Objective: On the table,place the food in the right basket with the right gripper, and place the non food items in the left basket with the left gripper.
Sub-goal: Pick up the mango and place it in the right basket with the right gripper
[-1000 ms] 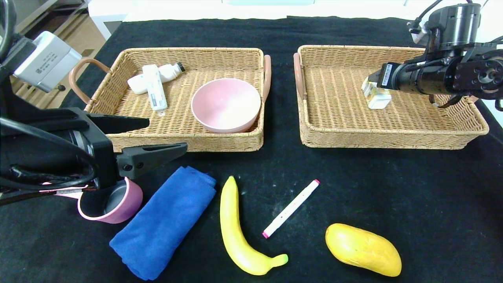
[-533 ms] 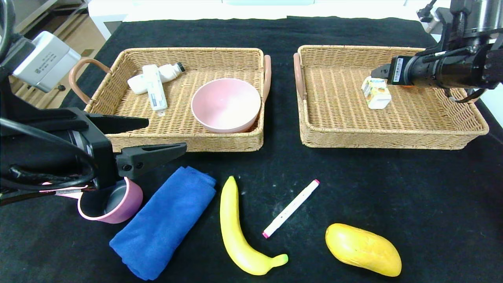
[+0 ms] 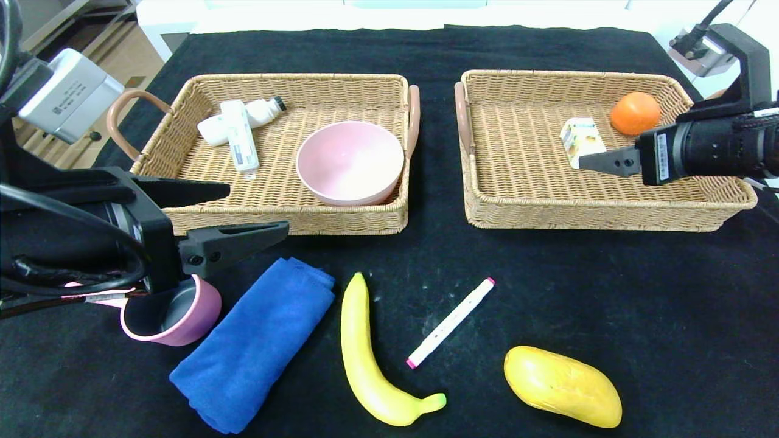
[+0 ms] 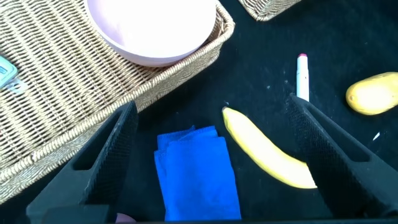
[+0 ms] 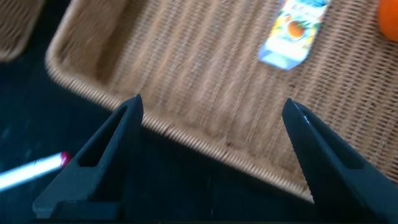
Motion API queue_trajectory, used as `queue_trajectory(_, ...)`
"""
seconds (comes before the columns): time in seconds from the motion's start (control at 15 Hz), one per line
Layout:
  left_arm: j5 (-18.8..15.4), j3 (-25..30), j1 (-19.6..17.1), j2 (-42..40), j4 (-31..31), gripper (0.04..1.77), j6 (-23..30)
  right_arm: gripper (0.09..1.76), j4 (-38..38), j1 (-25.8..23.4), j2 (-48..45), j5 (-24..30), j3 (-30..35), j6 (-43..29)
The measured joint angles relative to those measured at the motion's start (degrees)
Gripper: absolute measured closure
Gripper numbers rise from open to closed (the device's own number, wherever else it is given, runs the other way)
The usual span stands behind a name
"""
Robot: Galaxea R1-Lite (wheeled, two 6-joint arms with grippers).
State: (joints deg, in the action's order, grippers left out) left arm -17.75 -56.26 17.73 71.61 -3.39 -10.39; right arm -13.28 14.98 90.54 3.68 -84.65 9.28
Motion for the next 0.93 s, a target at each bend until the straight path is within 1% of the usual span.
queue_trajectory(0.2, 0.0, 0.0, 0.0, 0.0, 0.0, 0.09, 0.0, 0.18, -5.6, 2.8, -5.3, 2.5, 4.6, 4.7)
queue_trajectory(0.4, 0.0, 0.0, 0.0, 0.0, 0.0, 0.09, 0.0, 0.17, -9.2, 7.0, -8.9, 2.8, 8.6, 6.9)
queue_trajectory(0.8, 0.0, 0.0, 0.0, 0.0, 0.0, 0.09, 0.0, 0.15, -10.2, 14.2, -11.8, 2.3, 16.5, 7.9)
queue_trajectory(0.93, 0.0, 0.0, 0.0, 0.0, 0.0, 0.09, 0.0, 0.15, -10.2, 16.3, -12.0, 1.2, 18.9, 8.0)
